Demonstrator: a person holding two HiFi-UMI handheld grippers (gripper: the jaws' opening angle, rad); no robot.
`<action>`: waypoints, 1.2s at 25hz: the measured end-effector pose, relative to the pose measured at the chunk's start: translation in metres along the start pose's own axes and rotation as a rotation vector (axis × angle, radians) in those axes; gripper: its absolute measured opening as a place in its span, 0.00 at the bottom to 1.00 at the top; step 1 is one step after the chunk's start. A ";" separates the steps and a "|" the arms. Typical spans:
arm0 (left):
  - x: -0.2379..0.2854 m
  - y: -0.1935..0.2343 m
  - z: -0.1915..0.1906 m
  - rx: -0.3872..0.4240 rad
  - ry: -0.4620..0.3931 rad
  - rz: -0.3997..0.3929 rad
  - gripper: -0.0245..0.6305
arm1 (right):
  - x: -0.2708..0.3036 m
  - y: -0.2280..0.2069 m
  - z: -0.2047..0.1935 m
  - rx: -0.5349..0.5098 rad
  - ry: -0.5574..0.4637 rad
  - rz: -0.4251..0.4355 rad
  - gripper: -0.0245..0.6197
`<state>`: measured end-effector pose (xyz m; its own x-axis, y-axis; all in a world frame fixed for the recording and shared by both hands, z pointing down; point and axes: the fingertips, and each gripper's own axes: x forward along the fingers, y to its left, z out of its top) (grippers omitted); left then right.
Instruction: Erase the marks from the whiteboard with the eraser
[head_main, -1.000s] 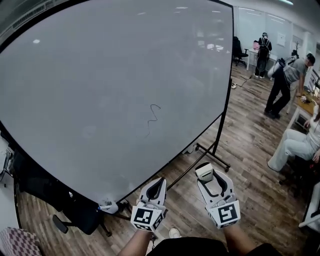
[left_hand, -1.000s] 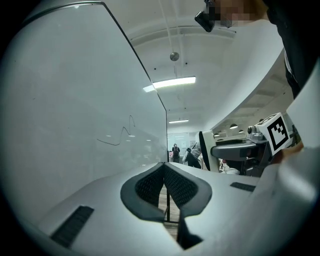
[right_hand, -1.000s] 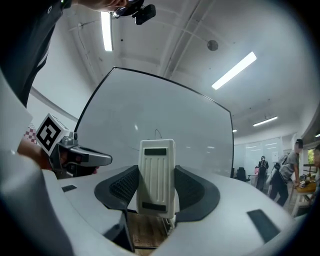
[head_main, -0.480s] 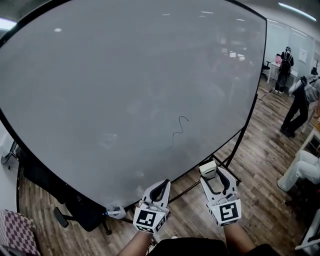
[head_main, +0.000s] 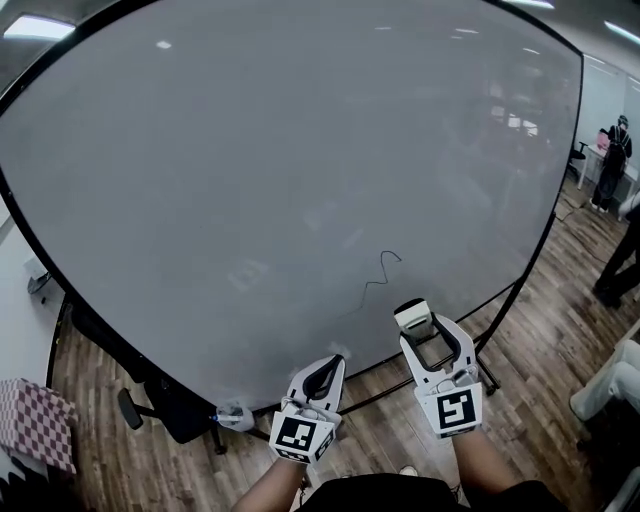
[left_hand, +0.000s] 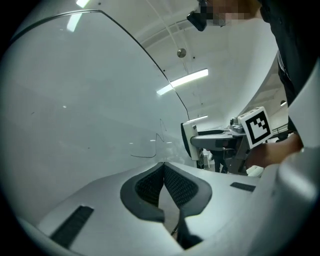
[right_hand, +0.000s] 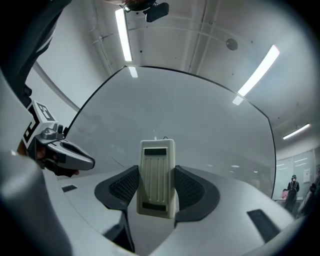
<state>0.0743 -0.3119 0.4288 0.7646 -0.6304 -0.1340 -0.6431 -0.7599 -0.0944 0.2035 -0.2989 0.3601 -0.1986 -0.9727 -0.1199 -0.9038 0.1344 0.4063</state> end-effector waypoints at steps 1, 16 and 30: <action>0.004 -0.003 0.003 0.022 -0.002 -0.007 0.07 | 0.005 -0.005 0.002 -0.001 -0.003 0.001 0.42; 0.001 -0.004 0.014 0.026 -0.016 0.109 0.07 | 0.072 -0.070 0.047 -0.129 -0.014 -0.043 0.42; -0.022 0.011 0.006 -0.008 -0.001 0.191 0.07 | 0.089 -0.073 0.060 -0.257 -0.029 -0.104 0.42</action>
<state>0.0497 -0.3055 0.4244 0.6289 -0.7630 -0.1494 -0.7760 -0.6279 -0.0598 0.2291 -0.3837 0.2660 -0.1234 -0.9726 -0.1971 -0.7950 -0.0220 0.6062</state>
